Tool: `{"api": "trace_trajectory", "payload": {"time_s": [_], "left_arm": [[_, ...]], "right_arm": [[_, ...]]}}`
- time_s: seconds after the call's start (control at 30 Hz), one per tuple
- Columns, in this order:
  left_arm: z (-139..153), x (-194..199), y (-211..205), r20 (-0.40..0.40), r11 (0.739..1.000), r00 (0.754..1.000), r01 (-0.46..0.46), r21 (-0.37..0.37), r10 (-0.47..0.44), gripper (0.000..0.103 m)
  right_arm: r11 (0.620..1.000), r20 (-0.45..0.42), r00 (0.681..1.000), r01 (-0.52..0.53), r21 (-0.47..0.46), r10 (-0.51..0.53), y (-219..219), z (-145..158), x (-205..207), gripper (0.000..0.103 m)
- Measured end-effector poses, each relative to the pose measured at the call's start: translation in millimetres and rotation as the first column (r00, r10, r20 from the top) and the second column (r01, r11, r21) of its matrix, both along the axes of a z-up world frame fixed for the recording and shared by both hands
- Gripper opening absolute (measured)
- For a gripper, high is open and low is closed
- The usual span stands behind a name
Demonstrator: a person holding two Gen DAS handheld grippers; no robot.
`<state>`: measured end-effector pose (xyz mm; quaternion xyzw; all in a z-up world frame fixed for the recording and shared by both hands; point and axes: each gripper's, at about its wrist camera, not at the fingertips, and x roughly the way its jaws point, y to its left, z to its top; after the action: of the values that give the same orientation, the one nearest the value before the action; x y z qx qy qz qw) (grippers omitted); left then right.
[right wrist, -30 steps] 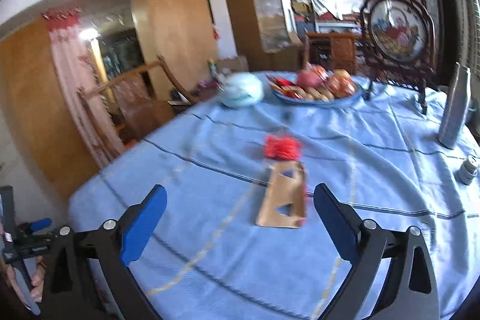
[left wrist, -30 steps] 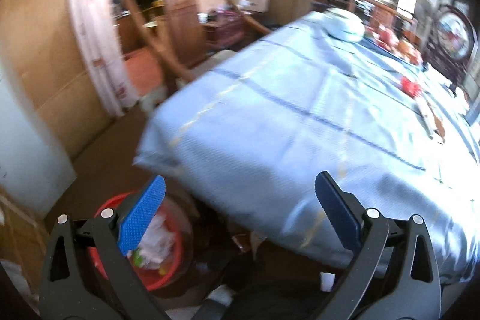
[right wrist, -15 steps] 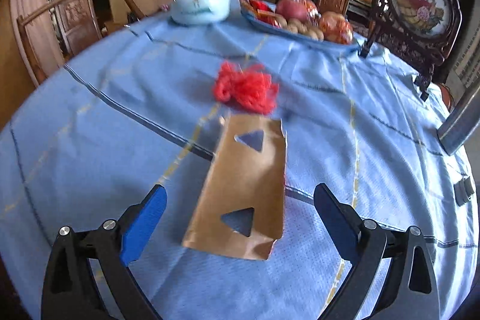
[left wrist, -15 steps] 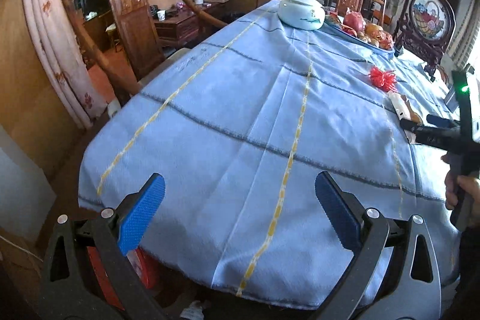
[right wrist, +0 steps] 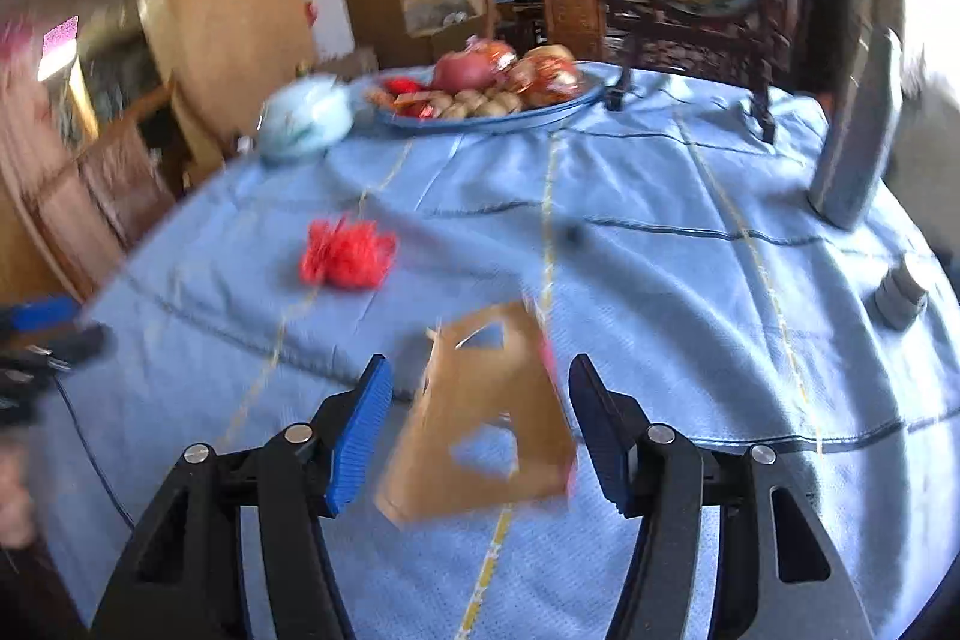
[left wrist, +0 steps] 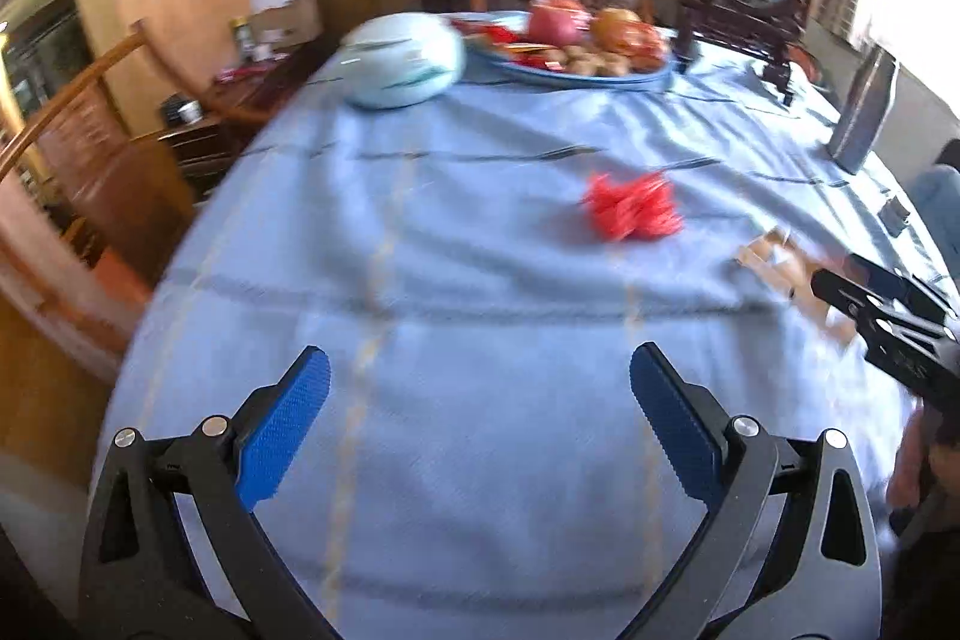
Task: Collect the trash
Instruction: 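Grasp the red yarn bundle with the left tool while the right tool grasps the cardboard piece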
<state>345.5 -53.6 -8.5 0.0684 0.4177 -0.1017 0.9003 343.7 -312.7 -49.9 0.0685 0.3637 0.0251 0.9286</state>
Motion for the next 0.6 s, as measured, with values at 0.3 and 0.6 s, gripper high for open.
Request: {"api": "trace_trajectory", "payload": {"time_s": [0.3, 0.6], "left_arm": [[-11, 62, -66, -0.039, 0.999, 0.999, 0.027, -0.028, -0.028, 0.096], [-34, 107, -97, -0.145, 0.997, 0.988, 0.041, -0.072, -0.051, 0.097]], "right_arm": [[0.997, -0.038, 0.999, 0.028, 0.069, -0.026, -17, -3, 6, 0.061], [0.99, -0.027, 0.997, 0.077, 0.114, -0.074, -31, -2, 9, 0.07]]}}
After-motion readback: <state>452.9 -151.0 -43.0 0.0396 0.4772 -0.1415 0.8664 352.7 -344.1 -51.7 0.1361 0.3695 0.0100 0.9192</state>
